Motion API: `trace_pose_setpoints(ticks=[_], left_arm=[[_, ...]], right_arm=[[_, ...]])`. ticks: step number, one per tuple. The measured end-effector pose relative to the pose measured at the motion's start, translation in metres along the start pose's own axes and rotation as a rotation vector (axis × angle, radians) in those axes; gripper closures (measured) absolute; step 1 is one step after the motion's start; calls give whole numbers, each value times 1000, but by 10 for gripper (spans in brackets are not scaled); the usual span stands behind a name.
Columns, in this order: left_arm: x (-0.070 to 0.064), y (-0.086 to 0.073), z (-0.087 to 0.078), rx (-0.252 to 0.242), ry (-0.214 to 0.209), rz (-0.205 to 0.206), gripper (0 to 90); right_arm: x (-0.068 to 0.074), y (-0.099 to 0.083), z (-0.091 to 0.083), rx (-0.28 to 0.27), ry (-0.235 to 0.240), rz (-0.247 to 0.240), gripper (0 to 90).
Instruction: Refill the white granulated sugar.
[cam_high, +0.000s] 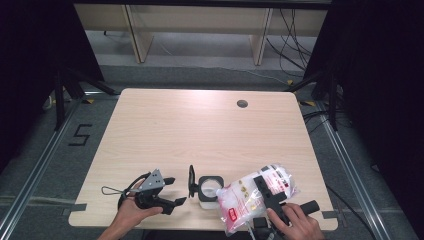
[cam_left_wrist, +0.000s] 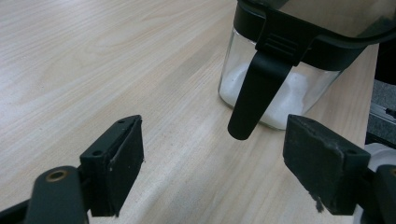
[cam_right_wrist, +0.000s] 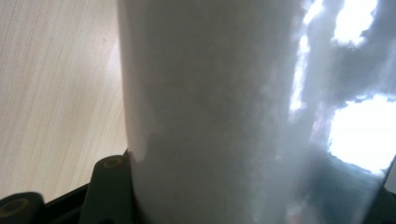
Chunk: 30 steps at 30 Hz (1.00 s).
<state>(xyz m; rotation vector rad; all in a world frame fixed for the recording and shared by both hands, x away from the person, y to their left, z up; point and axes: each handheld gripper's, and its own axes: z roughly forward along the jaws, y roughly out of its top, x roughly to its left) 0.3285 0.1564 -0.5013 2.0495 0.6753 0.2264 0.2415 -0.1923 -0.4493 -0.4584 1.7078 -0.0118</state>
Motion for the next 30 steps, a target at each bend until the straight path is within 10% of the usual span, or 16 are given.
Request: trace_pose_setpoints(ticks=[30], left_arm=[[0, 0, 0, 2, 0, 5, 202]], right_arm=[[-2, 0, -1, 2, -2, -12, 437]])
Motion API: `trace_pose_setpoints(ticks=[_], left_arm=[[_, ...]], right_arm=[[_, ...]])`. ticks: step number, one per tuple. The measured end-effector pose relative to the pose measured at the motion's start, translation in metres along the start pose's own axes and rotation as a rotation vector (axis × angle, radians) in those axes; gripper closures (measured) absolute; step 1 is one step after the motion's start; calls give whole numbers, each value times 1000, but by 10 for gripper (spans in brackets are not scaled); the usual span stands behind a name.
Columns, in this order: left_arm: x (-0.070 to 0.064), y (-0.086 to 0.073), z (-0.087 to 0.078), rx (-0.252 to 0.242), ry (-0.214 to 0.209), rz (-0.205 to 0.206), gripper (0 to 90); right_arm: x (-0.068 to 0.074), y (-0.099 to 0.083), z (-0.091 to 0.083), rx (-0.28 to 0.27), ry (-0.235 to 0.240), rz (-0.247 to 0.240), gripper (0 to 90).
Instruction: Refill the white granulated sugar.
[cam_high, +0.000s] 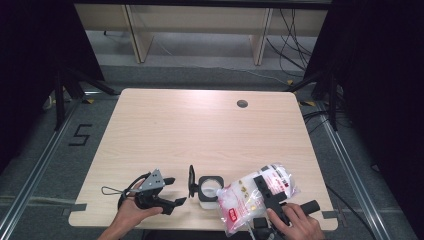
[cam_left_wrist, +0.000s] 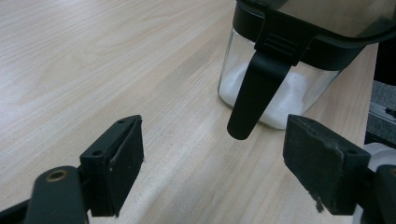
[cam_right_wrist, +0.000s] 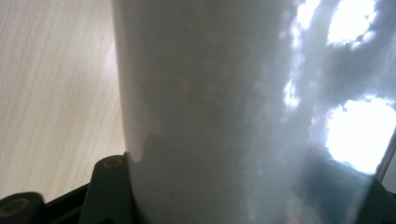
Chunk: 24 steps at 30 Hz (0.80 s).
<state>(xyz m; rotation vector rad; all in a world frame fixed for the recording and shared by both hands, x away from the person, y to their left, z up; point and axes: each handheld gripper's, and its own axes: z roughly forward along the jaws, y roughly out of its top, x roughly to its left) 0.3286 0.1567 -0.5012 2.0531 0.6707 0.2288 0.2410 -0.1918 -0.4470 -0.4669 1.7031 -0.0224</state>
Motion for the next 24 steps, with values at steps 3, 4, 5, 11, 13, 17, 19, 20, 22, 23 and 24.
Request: trace_pose_setpoints(ticks=[3, 4, 5, 11, 13, 17, 19, 20, 22, 23, 24], left_arm=[[-3, 0, 1, -21, -9, -28, 201], [-2, 0, 1, -20, -6, -25, 201], [-2, 0, 1, -16, -6, -21, 201], [0, 0, 0, -7, 3, 2, 202], [-2, 0, 1, -20, -11, -28, 202], [0, 0, 0, -3, 0, -4, 201], [-2, 0, 1, -25, -10, -21, 201], [0, 0, 1, -19, -9, 0, 201], [0, 0, 0, -5, -6, 9, 201], [-2, 0, 1, -23, -13, -8, 202], [-2, 0, 2, -23, -13, -7, 202]], right_arm=[[0, 0, -1, -2, -7, 1, 437], [0, 0, -1, -4, -9, 2, 437], [0, 0, 0, -2, -9, -1, 437], [-1, -1, -1, -5, -9, 5, 437], [0, -1, -1, -3, -6, 5, 438], [1, -1, -1, -1, -4, 2, 438], [0, -1, -1, -3, -4, 1, 438], [0, -1, -1, -4, -9, -2, 438], [0, -1, -1, 0, -7, 3, 438], [0, -1, -1, -5, -7, -6, 438], [1, -1, -1, 1, -4, 9, 438]])
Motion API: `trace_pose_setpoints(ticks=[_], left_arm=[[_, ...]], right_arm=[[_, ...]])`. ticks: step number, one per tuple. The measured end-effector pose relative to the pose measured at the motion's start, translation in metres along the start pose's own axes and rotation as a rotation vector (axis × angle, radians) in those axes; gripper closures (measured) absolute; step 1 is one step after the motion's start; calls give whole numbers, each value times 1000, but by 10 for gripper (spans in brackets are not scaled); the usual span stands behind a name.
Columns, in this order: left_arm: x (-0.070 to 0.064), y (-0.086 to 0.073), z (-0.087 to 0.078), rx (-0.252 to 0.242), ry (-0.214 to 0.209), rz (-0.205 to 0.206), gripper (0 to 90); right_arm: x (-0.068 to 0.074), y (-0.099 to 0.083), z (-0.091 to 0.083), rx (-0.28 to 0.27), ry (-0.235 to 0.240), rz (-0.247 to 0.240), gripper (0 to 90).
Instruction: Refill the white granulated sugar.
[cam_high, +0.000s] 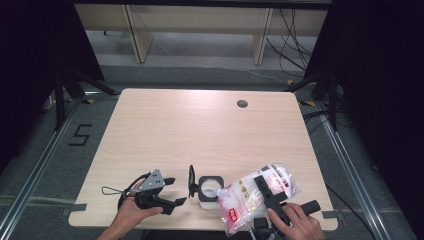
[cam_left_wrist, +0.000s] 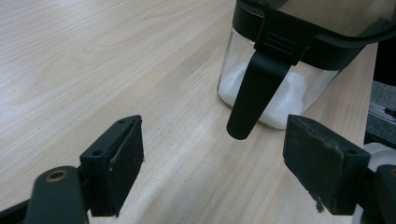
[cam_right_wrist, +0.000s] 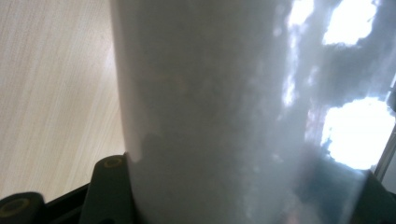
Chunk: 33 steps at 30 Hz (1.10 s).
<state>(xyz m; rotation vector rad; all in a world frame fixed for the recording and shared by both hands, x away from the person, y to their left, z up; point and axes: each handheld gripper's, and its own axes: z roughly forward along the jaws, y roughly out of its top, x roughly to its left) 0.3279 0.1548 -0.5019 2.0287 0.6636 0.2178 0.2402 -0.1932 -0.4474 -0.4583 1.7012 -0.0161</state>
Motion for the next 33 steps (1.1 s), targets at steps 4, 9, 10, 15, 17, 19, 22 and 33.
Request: trace_pose_setpoints(ticks=[4, 9, 10, 15, 17, 19, 22, 33], left_arm=[[0, 0, 0, -1, 1, -2, 201], [2, 0, -1, 17, 7, 19, 201], [0, 0, 0, -3, 0, -2, 201], [0, 0, 0, 3, 1, -17, 202], [1, 0, -1, 11, 12, -3, 202], [-1, 0, 0, 1, 5, -23, 202], [1, 0, -1, 14, 16, -5, 201], [-1, 0, -1, -9, 8, -25, 202]], right_arm=[[0, 0, 0, 0, 0, -2, 438], [-1, 0, 0, -3, 2, -3, 438], [-1, 0, 0, -5, 3, -9, 439], [0, -1, -1, -6, 7, 14, 439], [1, -1, -1, 2, 9, 31, 439], [0, -1, 0, -2, 11, 4, 440], [0, -2, 0, -10, 8, 2, 441], [-1, -2, 0, -11, 7, 2, 442]])
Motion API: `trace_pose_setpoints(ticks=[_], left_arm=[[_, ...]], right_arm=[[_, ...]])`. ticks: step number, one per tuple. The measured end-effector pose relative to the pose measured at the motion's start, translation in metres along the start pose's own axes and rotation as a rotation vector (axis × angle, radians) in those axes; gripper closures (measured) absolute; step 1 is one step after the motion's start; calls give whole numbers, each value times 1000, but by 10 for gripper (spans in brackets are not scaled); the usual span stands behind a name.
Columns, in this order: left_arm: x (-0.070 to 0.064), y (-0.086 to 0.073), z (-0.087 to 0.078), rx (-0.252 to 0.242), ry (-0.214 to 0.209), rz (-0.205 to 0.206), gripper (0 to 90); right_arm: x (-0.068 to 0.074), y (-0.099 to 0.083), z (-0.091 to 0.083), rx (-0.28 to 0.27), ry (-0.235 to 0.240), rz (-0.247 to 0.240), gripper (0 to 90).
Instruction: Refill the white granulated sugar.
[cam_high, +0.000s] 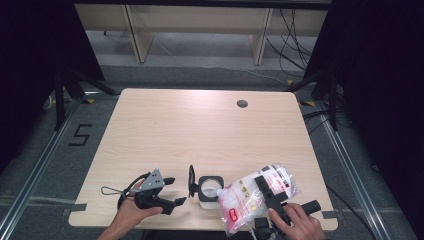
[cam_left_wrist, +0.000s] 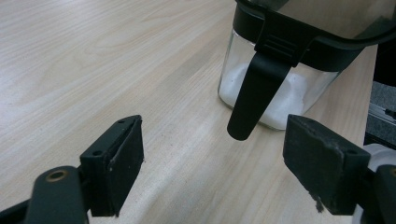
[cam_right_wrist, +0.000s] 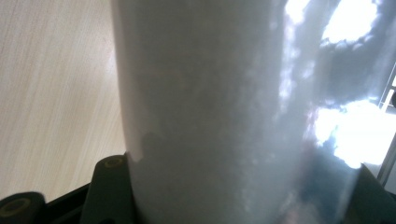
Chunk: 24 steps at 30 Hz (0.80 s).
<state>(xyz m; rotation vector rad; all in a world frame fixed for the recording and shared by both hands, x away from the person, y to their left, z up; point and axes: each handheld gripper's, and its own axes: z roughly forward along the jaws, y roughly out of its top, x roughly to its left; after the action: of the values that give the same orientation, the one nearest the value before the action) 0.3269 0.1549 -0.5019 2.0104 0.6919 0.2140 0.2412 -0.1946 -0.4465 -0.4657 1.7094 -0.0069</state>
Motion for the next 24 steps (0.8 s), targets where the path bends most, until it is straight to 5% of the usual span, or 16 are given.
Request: trace_pose_setpoints(ticks=[10, 17, 20, 24], left_arm=[[0, 0, 0, 1, 1, 7, 202], [0, 0, 0, 3, 3, 9, 201], [2, 1, -1, 24, 8, 42, 201], [1, 0, 0, -1, -5, 17, 202]], right_arm=[[1, -2, -1, 19, -4, 35, 443], [0, -2, 0, 18, -5, 14, 444], [-1, -2, -1, 16, -8, 4, 444], [0, -1, -1, 19, -4, 13, 445]])
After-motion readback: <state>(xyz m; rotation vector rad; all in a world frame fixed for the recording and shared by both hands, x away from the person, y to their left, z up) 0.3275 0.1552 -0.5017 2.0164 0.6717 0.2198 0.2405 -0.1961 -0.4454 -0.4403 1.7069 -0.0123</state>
